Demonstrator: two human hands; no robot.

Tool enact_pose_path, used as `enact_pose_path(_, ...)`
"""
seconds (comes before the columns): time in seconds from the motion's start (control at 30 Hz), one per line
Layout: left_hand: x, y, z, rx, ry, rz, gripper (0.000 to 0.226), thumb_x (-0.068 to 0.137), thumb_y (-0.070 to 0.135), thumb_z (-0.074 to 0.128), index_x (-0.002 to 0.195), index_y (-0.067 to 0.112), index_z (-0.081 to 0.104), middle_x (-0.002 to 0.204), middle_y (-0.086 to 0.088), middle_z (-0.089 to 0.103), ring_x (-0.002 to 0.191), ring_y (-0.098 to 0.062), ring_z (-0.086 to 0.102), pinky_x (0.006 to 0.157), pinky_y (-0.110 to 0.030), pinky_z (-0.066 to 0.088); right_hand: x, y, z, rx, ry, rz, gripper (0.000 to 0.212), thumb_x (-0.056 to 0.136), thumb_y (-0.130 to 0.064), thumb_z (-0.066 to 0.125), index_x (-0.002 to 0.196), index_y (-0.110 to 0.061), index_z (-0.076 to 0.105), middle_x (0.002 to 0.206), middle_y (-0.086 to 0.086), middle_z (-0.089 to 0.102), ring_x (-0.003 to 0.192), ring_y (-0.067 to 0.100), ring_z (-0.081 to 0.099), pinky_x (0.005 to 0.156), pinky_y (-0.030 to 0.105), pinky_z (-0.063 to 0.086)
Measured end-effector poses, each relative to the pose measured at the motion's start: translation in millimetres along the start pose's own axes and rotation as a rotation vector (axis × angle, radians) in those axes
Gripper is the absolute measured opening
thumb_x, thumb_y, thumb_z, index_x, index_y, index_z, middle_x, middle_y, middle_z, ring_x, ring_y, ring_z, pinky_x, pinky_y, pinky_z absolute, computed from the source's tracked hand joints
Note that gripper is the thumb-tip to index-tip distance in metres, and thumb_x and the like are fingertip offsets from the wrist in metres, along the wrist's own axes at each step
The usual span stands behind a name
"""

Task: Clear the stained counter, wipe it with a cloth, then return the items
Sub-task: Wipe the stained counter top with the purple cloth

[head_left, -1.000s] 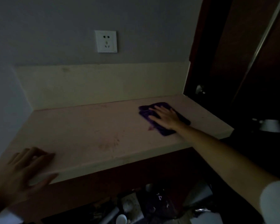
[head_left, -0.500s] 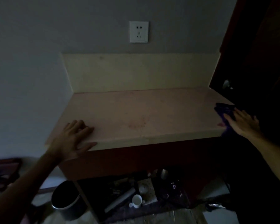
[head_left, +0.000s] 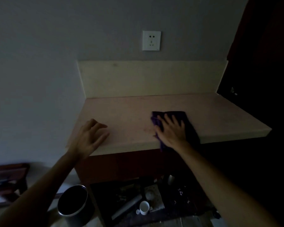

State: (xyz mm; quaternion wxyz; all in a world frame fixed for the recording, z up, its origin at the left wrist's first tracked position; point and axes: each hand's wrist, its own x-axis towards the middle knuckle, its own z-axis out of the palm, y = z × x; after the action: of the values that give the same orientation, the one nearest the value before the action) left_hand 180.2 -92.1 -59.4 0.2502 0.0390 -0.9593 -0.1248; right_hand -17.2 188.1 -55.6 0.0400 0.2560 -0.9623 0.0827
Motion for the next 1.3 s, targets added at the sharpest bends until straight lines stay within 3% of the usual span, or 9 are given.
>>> enact_pose_path(0.27,-57.6,-16.6,-27.9,-0.007,0.124,-0.272,0.06,0.093,0.064,0.033,0.119,0.017,0.059,0.112,0.001,0.053,0.099,-0.019,0.055,0.085,-0.039,0.047,-30.4,-254.4,35.6,0.051,-0.071,-0.469,0.075,0.09,-0.067,0.027,0.154,-0.034,0.006,0.164,0.002,0.007,0.15,0.034,0.003,0.117,0.06,0.002)
enact_pose_path(0.37,-84.7,-25.6,-45.8,-0.052,0.233,-0.425,0.054,0.094,0.059,0.033,0.118,0.018,0.059,0.114,0.002,0.05,0.1,-0.014,0.052,0.089,-0.038,0.048,-33.7,-299.2,41.4,0.024,-0.07,-0.577,0.073,0.089,-0.064,0.034,0.153,-0.034,0.013,0.163,0.005,0.01,0.149,0.036,0.005,0.116,0.064,0.005)
enact_pose_path(0.47,-98.6,-25.4,-54.4,0.001,0.221,-0.403,0.057,0.095,0.06,0.032,0.121,0.018,0.06,0.117,0.001,0.049,0.103,-0.015,0.053,0.09,-0.035,0.047,-31.9,-302.6,44.6,0.024,-0.033,-0.626,0.066,0.093,-0.062,0.02,0.152,-0.035,0.016,0.163,0.003,0.015,0.149,0.034,0.009,0.115,0.064,0.009)
enact_pose_path(0.57,-90.7,-4.4,-48.2,0.015,0.204,-0.329,0.059,0.095,0.059,0.032,0.121,0.014,0.062,0.116,-0.002,0.051,0.1,-0.016,0.053,0.086,-0.033,0.046,-28.6,-283.3,43.0,0.027,-0.032,-0.687,0.065,0.095,-0.062,0.018,0.153,-0.035,0.012,0.163,0.001,0.013,0.15,0.03,0.009,0.117,0.061,0.01)
enact_pose_path(0.7,-65.0,33.1,-26.1,0.048,0.153,-0.219,0.055,0.097,0.057,0.034,0.121,0.016,0.062,0.119,-0.001,0.052,0.103,-0.018,0.055,0.088,-0.038,0.048,-27.4,-239.9,41.6,-0.046,0.0,-0.789,0.068,0.096,-0.051,0.035,0.155,-0.028,0.009,0.164,0.001,0.007,0.151,0.028,0.005,0.119,0.057,0.01)
enact_pose_path(0.8,-37.1,65.1,-9.8,0.035,0.123,-0.15,0.054,0.098,0.058,0.033,0.125,0.019,0.059,0.12,0.001,0.051,0.104,-0.016,0.053,0.089,-0.038,0.048,-19.9,-191.0,39.4,-0.043,0.031,-0.789,0.066,0.096,-0.053,0.033,0.154,-0.027,0.015,0.162,-0.001,0.019,0.15,0.025,0.012,0.119,0.058,0.014)
enact_pose_path(0.9,-5.7,99.7,9.2,0.018,0.102,-0.066,0.055,0.098,0.059,0.031,0.127,0.019,0.056,0.122,0.001,0.049,0.107,-0.016,0.053,0.093,-0.037,0.047,-11.4,-128.1,25.6,0.018,0.01,-0.69,0.064,0.095,-0.06,0.025,0.151,-0.029,0.021,0.16,-0.005,0.023,0.15,0.021,0.015,0.12,0.055,0.013)
enact_pose_path(1.07,36.1,152.2,55.0,-0.075,0.056,0.039,0.046,0.099,0.054,0.039,0.125,0.021,0.056,0.122,0.004,0.047,0.108,-0.016,0.052,0.09,-0.031,0.046,11.5,-8.0,1.8,0.049,-0.077,-0.459,0.071,0.089,-0.074,0.007,0.151,-0.042,0.013,0.163,-0.012,0.008,0.151,0.014,0.004,0.121,0.05,0.004)
enact_pose_path(1.3,86.9,215.5,120.6,0.027,-0.059,0.174,0.056,0.094,0.058,0.039,0.131,0.021,0.057,0.128,-0.001,0.053,0.109,-0.022,0.058,0.086,-0.037,0.047,52.1,164.9,-20.9,0.016,-0.103,-0.204,0.073,0.085,-0.079,0.007,0.15,-0.048,0.011,0.163,-0.014,0.007,0.151,0.012,0.004,0.121,0.047,0.004)
